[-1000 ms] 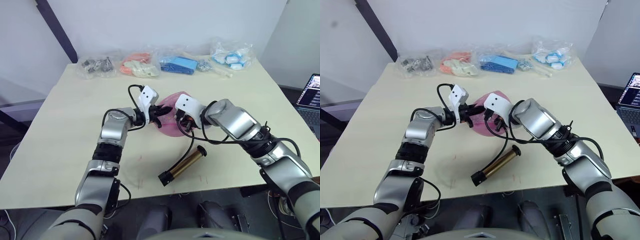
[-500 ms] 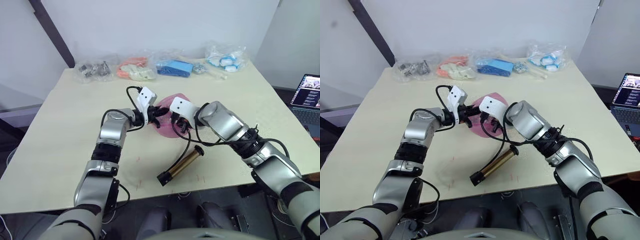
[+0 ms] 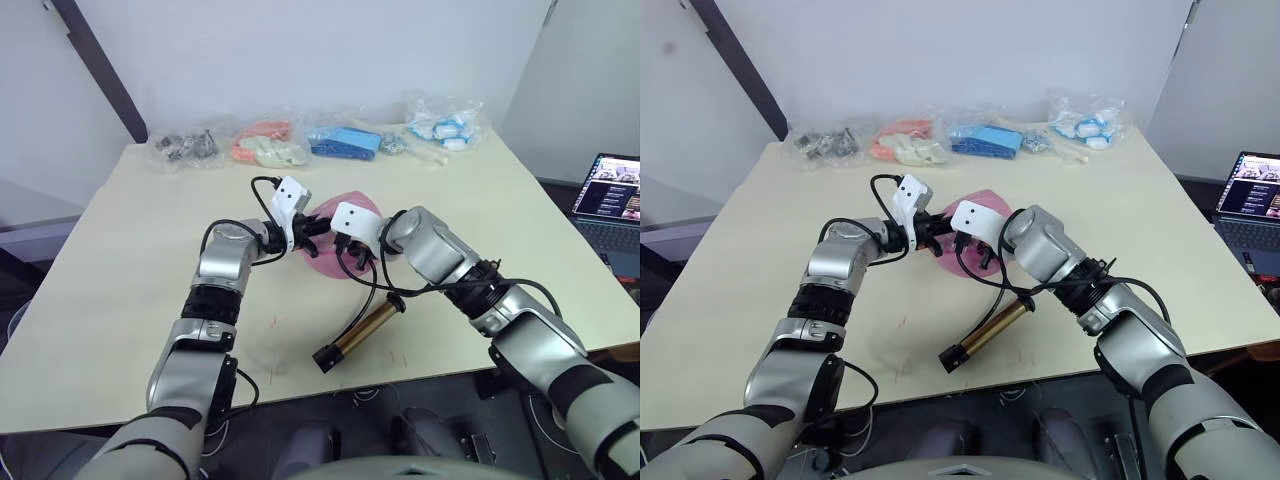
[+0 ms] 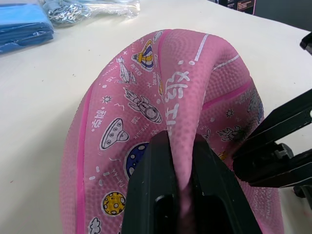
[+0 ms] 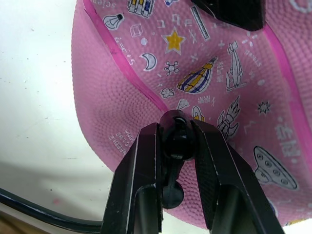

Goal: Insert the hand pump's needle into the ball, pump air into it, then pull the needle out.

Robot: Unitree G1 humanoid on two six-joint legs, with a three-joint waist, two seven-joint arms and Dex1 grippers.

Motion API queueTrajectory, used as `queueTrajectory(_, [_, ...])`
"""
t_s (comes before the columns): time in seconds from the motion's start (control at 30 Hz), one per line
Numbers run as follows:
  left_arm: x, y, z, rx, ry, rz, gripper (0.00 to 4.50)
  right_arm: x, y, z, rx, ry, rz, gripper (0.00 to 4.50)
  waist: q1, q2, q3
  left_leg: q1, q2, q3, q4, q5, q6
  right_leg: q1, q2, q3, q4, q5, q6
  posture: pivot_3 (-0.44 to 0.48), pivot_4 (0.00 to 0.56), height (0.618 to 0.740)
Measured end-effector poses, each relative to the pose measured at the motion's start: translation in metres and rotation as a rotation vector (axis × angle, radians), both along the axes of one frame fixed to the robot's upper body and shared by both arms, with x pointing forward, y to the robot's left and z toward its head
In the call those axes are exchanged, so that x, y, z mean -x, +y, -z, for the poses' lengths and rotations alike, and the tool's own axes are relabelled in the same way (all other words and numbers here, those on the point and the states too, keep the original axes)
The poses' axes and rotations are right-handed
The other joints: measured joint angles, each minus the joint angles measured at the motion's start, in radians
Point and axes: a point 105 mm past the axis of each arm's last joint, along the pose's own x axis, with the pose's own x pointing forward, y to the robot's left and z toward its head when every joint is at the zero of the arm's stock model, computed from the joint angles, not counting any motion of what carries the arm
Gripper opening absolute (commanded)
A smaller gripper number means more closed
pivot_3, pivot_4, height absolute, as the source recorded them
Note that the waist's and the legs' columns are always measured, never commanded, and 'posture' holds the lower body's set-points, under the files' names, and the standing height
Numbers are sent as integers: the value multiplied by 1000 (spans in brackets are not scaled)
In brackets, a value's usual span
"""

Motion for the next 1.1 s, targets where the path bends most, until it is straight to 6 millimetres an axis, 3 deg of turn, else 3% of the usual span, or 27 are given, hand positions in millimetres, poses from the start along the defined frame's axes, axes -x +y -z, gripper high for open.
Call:
queueTrajectory(0.8, [2,7,6,9,31,-25,0,-1,19,15,74,-59,-61,367,-15,2,-14,3,1,0,-5,0,-1,1,0,2,0,-3,-3,0,150,740])
queueTrajectory(1.1, [4,6,11,16,45,-25,0,0,14,20,107,-56,-63,367,-15,-1,-17,7,1,0,-8,-1,-1,3,-2,4,0,-7,-5,0,150,740])
